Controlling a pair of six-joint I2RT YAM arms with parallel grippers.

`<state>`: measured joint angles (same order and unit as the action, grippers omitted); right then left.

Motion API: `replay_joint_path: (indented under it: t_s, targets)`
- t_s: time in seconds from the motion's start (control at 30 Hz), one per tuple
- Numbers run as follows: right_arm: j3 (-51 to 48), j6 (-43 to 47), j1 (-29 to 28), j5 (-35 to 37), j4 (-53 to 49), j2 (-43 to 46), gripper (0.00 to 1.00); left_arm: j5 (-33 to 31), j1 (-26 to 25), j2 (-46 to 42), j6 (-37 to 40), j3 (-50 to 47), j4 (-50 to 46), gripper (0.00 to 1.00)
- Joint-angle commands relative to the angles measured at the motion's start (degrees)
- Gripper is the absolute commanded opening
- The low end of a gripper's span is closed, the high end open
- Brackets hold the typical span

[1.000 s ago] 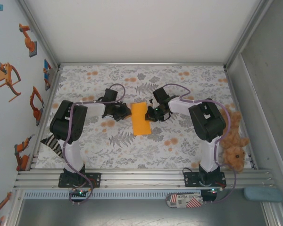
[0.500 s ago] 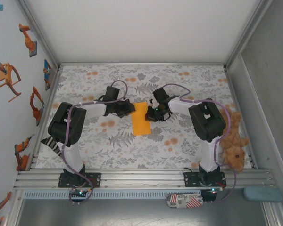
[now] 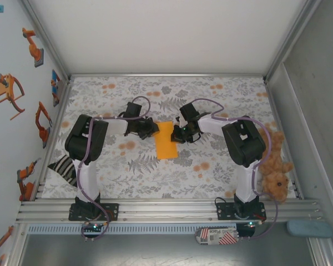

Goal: Fold a paper plane with a square sheet of paper (pick it up from the middle)
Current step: First fold the square sheet of paper in half at the center of the table.

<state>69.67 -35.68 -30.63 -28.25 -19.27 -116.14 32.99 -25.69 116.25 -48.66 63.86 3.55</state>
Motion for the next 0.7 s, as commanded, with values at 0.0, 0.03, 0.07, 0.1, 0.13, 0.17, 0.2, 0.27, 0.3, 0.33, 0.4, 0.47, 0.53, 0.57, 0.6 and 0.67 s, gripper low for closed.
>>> replay_joint_path:
  t_s: [0.0, 0.03, 0.07, 0.1, 0.13, 0.17, 0.2, 0.27, 0.3, 0.33, 0.4, 0.47, 0.53, 0.57, 0.6, 0.67]
  targets:
    - [-6.45, 1.66, 0.13, 21.34, -9.48, -11.7, 0.0, -6.58, 3.28, 1.0, 2.7, 1.58, -6.32, 0.07]
    - [-6.49, 1.73, 0.13, 21.53, -9.53, -11.51, 0.0, -7.42, 3.68, 0.92, 3.58, 2.23, -7.92, 0.07]
    - [-6.45, 1.78, 0.13, 21.66, -9.58, -11.32, 0.0, -8.37, 4.1, 0.75, 4.55, 3.03, -9.52, 0.07]
    - [-6.44, 1.89, 0.14, 21.74, -9.65, -11.17, 0.0, -8.81, 4.29, 0.52, 5.38, 3.86, -10.75, 0.07]
    - [-6.38, 1.89, 0.13, 21.7, -9.71, -11.03, 0.0, -8.84, 4.33, 0.15, 5.8, 4.43, -11.51, 0.07]
    - [-6.3, 1.89, 0.13, 21.67, -9.82, -10.87, 0.0, -8.84, 4.26, -0.32, 6.18, 5.15, -12.37, 0.07]
    - [-6.22, 1.93, 0.09, 21.66, -9.91, -10.65, 0.0, -8.69, 4.09, -1.04, 6.37, 5.67, -12.92, 0.07]
    - [-6.13, 1.96, 0.13, 21.75, -9.95, -10.51, 0.0, -8.24, 3.52, -2.92, 6.73, 6.23, -13.04, 0.07]
    - [-6.15, 1.9, 0.13, 21.75, -10.08, -10.43, 0.0, -7.93, 3.07, -3.67, 6.74, 6.36, -12.96, 0.07]
    - [-6.08, 1.86, 0.13, 21.75, -10.07, -10.5, 0.0, -7.42, 2.56, -4.53, 6.74, 6.39, -12.6, 0.07]
    - [-5.95, 1.9, 0.13, 21.66, -10.15, -10.54, 0.0, -6.37, 1.06, -5.9, 6.53, 6.04, -11.02, 0.07]
    - [-5.92, 1.87, 0.13, 21.57, -10.1, -10.6, 0.0, -5.66, -0.14, -6.04, 6.19, 6.1, -10.0, 0.07]
    - [-5.98, 1.78, 0.13, 21.57, -10.04, -10.72, 0.0, -6.02, -1.25, -4.7, 5.86, 7.51, -10.5, 0.07]
    - [-5.98, 1.8, 0.13, 21.5, -10.09, -10.7, 0.0, -6.01, -1.47, -3.42, 5.95, 8.73, -11.14, 0.07]
    - [-5.96, 1.77, 0.18, 21.42, -10.09, -10.82, 0.0, -5.9, -1.81, -1.87, 5.83, 10.02, -11.7, 0.07]
    - [-5.9, 1.76, 0.09, 21.39, -10.09, -10.87, 0.0, -5.51, -2.29, 0.6, 5.51, 11.44, -11.5, 0.07]
